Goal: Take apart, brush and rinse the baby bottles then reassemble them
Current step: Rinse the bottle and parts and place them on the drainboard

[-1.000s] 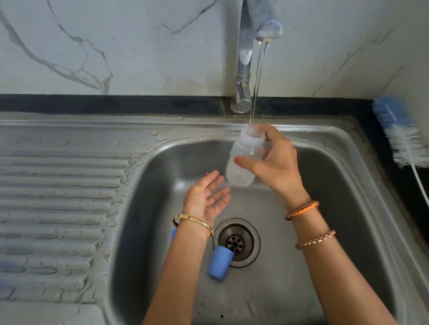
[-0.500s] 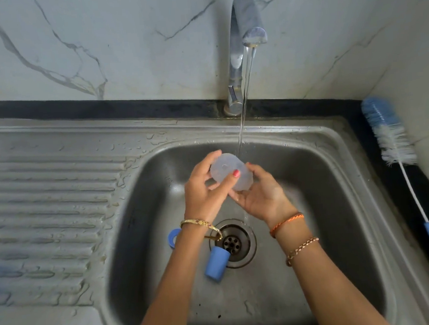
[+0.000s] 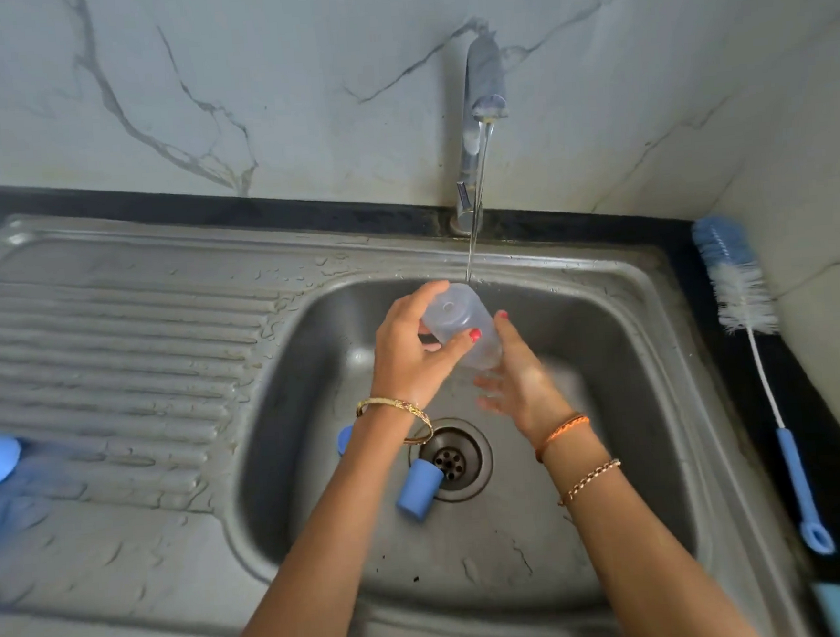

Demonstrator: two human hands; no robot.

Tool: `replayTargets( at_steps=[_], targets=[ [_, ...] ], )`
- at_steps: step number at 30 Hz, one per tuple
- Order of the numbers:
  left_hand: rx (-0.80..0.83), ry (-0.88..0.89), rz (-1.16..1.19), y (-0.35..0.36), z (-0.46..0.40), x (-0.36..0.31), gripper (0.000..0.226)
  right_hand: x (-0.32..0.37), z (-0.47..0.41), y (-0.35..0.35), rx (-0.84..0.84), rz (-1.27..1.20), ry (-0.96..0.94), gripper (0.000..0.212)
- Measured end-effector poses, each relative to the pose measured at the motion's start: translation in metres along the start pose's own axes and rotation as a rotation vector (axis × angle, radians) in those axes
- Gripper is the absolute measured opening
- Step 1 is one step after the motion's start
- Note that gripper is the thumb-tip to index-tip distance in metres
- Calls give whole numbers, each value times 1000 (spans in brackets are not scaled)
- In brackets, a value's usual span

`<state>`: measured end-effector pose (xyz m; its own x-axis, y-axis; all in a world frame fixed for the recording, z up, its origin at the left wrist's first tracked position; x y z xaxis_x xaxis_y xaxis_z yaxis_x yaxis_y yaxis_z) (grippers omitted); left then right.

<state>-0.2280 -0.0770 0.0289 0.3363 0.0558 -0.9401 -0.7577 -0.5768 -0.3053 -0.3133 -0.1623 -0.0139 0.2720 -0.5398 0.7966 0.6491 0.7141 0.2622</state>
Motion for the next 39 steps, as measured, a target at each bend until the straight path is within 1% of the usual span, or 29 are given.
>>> replayTargets(
  at_steps=[2,4,5,6,8,11,12,14,16,18,20,21,22,23,24,25,26,28,30,33,36,38,39],
  targets=[
    [-27,2,16,-8,10,-6,52,6,16,2,-46,229,-205,37],
    [-33,15,15,-14,13,-11,52,11,22,4,-2,432,-428,34],
    [-50,29,12,-20,20,-17,52,11,29,6,42,552,-495,42],
    [-62,43,11,-24,26,-21,52,9,33,7,75,662,-529,53],
    [-37,45,8,-33,36,-25,53,8,41,10,129,789,-586,72],
    [63,10,-12,-42,53,-26,57,1,52,23,265,859,-664,86],
    [70,3,-20,-44,58,-26,58,-1,55,30,319,837,-654,89],
    [70,-11,-8,-49,67,-28,61,-4,58,41,380,711,-618,91],
    [87,5,13,-58,74,-35,58,3,65,54,357,665,-658,85],
    [77,31,130,-73,78,-39,54,10,70,69,289,670,-738,73],
    [-6,27,276,-93,83,-34,46,6,70,86,143,662,-817,64],
    [-78,3,304,-102,86,-27,41,-1,64,91,50,721,-789,64],
    [-154,-38,304,-111,90,-17,35,-11,54,95,-12,829,-674,65],
    [-228,-84,293,-123,97,-5,30,-24,43,102,-39,946,-522,67],
    [-284,-124,282,-135,104,6,26,-34,35,106,-54,1014,-426,68],
    [-327,-147,264,-152,110,16,24,-37,30,115,-83,1018,-421,69],
    [-351,-152,239,-168,116,22,21,-33,29,126,-123,976,-462,69],
    [-403,-139,192,-206,128,27,18,-16,32,160,-148,908,-608,68],
    [-477,-96,117,-249,140,27,21,4,33,204,-71,828,-742,66],
    [-642,-55,-72,-310,159,28,20,26,31,274,142,600,-861,58],
    [-856,-62,-268,-360,184,39,19,32,15,343,269,551,-869,57],
    [-924,-55,-346,-379,199,51,22,29,-4,385,342,603,-839,59],
    [-928,-67,-367,-384,205,58,23,26,-14,403,387,643,-809,60]
  ],
)
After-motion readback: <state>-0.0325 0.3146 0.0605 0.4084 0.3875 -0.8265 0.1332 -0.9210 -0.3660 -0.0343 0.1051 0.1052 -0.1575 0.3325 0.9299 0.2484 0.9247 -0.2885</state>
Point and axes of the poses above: each hand's wrist, its own z-axis away from the middle knuckle, its own y-axis out of the palm, x = y × z, the point moved 3 cm from there along -z, towards the middle knuckle, and after that the axes turned 14 degrees about x, right-handed, at the moved point
